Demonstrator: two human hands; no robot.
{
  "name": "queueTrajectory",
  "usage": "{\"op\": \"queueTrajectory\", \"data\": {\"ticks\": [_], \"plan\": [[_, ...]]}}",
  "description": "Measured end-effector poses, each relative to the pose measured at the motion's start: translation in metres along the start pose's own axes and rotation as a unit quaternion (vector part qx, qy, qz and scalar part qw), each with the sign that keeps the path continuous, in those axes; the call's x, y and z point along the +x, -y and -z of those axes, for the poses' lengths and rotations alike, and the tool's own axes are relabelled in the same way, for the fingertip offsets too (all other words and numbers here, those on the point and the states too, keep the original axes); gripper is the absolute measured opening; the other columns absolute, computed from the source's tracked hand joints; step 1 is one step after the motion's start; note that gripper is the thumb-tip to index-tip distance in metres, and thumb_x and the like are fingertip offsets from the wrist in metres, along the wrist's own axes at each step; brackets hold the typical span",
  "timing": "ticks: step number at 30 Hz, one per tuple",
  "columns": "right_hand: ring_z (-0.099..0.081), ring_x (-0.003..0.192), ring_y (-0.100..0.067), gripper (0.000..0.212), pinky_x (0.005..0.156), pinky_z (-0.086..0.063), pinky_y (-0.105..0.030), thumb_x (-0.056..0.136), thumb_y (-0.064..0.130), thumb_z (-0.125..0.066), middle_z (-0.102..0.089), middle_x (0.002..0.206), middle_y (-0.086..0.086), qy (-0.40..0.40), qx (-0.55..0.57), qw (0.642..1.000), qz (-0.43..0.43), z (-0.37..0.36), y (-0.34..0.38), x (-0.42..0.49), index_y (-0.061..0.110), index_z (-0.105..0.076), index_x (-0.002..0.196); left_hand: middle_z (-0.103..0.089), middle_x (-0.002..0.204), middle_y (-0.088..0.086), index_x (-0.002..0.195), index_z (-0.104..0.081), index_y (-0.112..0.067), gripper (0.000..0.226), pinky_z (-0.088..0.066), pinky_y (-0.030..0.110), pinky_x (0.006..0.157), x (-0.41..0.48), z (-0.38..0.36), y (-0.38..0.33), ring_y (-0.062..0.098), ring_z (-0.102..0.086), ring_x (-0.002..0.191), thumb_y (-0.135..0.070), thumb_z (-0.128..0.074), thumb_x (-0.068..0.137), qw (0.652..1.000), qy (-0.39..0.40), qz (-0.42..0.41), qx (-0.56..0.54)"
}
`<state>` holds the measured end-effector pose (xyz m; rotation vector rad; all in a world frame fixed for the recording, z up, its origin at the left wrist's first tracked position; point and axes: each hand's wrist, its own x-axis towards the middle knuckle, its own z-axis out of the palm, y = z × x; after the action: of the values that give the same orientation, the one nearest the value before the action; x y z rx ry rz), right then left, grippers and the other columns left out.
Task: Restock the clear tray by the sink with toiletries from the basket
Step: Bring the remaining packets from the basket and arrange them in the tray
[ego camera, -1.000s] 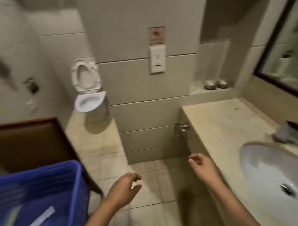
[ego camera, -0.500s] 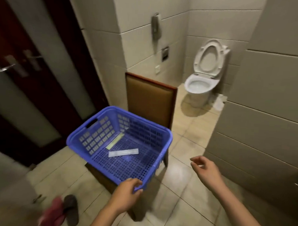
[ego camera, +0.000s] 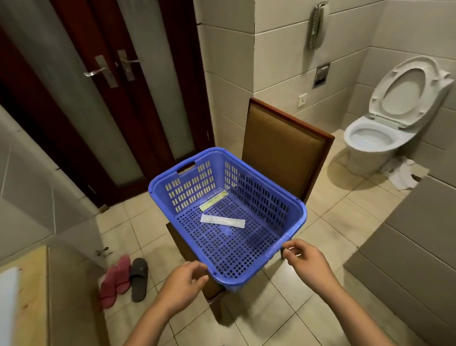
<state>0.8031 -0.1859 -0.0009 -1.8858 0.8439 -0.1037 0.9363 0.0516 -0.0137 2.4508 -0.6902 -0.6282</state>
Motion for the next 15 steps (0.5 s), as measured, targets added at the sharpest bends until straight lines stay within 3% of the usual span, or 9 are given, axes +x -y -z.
{"op": "queueTrajectory", "data": {"ticks": [5,8,15], "plan": [[-0.060,0.076,-0.017,0.010,0.062,-0.043,-0.020,0.090,0.016,-0.057,-0.064,0.083,-0.001,0.004,-0.027,1.000,0.004,0.003,0.013,0.031,0.024,-0.063,0.091,-0.054,0.103,-0.010,0.115,-0.060,-0.021,0.024,-0.039,0.014,0.082,0.037,0.020,0.014,0.004,-0.053,0.093,-0.023,-0.057,0.091,0.999,-0.028,0.016,-0.020],[-0.059,0.077,-0.018,0.013,0.063,-0.042,-0.018,0.090,0.015,-0.056,-0.061,0.079,0.002,-0.002,-0.044,0.999,-0.004,0.001,0.023,0.058,0.026,-0.061,0.088,-0.059,0.109,-0.004,0.115,-0.061,-0.019,0.025,-0.044,0.020,0.086,0.072,0.030,0.029,0.010,-0.057,0.095,-0.023,-0.059,0.090,0.999,-0.024,0.031,-0.023],[-0.055,0.071,-0.017,0.009,0.062,-0.042,-0.025,0.096,0.018,-0.050,-0.062,0.082,-0.007,-0.015,-0.075,0.995,-0.060,-0.040,0.046,0.157,0.021,-0.057,0.101,-0.061,0.117,0.003,0.116,-0.061,-0.013,0.026,-0.045,0.024,0.090,0.207,0.056,0.066,0.013,-0.058,0.098,-0.021,-0.059,0.091,0.998,0.067,0.019,-0.005]]}}
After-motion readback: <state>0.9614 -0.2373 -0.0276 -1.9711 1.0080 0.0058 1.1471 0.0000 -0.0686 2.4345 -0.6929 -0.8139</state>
